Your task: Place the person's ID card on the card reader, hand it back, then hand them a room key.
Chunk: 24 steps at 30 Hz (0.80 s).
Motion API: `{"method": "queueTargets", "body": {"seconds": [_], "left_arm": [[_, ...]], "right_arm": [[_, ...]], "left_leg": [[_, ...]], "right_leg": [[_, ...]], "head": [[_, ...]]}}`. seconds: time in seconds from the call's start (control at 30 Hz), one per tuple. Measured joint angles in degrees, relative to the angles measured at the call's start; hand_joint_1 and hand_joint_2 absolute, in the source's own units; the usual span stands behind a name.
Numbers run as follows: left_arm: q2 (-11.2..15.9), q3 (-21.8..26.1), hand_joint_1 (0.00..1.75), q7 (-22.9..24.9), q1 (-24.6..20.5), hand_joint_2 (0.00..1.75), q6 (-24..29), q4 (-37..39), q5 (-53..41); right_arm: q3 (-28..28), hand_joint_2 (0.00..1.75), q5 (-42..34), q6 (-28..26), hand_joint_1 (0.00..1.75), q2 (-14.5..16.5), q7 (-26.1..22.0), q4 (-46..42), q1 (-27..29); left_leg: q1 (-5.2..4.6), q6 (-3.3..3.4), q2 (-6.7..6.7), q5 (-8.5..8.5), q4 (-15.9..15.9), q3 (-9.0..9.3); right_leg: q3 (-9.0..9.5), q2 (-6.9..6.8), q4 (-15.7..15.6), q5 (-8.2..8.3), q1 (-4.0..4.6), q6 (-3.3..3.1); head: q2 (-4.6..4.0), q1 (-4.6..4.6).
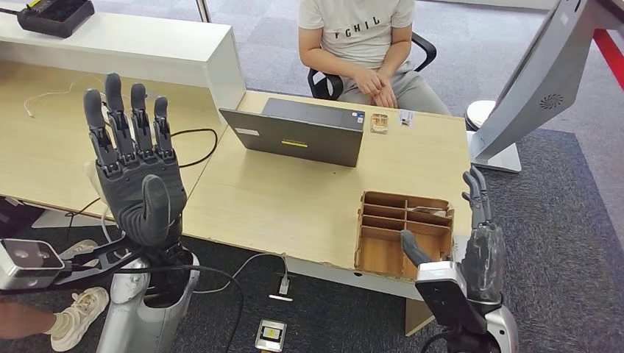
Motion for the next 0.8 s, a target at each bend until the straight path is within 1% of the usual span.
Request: {"method": "queueTargets", "body": {"seconds": [0.27,0.3,0.4,0.43,0.53,0.7,0.8], "left_arm": [[0.0,0.0,0.0,0.0,0.0,1.75,0.3,0.0,0.1],[0.0,0.0,0.0,0.0,0.0,1.75,0.6,0.0,0.1],[0.0,0.0,0.0,0.0,0.0,1.75,1.1,0.0,0.2],[0.0,0.0,0.0,0.0,0.0,1.75,1.1,0.0,0.2],[0.0,0.0,0.0,0.0,0.0,1.75,1.1,0.0,0.3],[0.0,0.0,0.0,0.0,0.0,1.75,1.1,0.0,0.3],[0.0,0.0,0.0,0.0,-0.1,1.75,1.1,0.0,0.3]], "right_arm": [[0.0,1.75,0.8,0.2,0.0,0.0,0.7,0.0,0.0],[-0.1,1.75,2.0,0.9,0.0,0.0,1.9,0.1,0.0],[-0.1,1.75,7.2,6.0,0.0,-0.2,6.7,1.0,-0.1],[-0.1,1.75,8.2,7.3,0.0,-0.3,7.6,1.3,-0.1],[-0.1,1.75,9.1,8.2,0.0,-0.4,8.4,1.7,-0.1],[-0.1,1.75,9.3,8.4,0.0,-0.5,8.5,2.2,-0.2],[-0.1,1.75,11.1,10.7,0.0,-0.6,9.7,2.7,-0.5]], "left_leg": [[0.0,0.0,0.0,0.0,0.0,0.0],[0.0,0.0,0.0,0.0,0.0,0.0],[0.0,0.0,0.0,0.0,0.0,-0.01],[0.0,0.0,0.0,0.0,0.0,-0.01],[0.0,0.0,-0.01,0.0,0.0,-0.01],[0.0,0.0,0.0,0.0,0.0,-0.01],[0.0,0.0,0.0,0.0,0.0,-0.02]], "right_leg": [[0.0,0.0,0.0,0.0,0.0,0.0],[0.0,0.0,0.0,0.0,0.0,0.0],[0.0,0.0,0.0,0.0,0.0,0.0],[0.0,0.0,0.0,0.0,0.0,0.0],[0.0,0.0,0.0,0.0,0.0,0.0],[0.0,0.0,0.0,0.0,0.0,0.0],[0.0,0.0,0.0,0.0,0.0,0.0]], "head": [[0.0,0.02],[0.0,0.02],[0.0,0.01],[0.0,0.0],[0.0,0.01],[0.0,0.01],[0.0,0.01]]}}
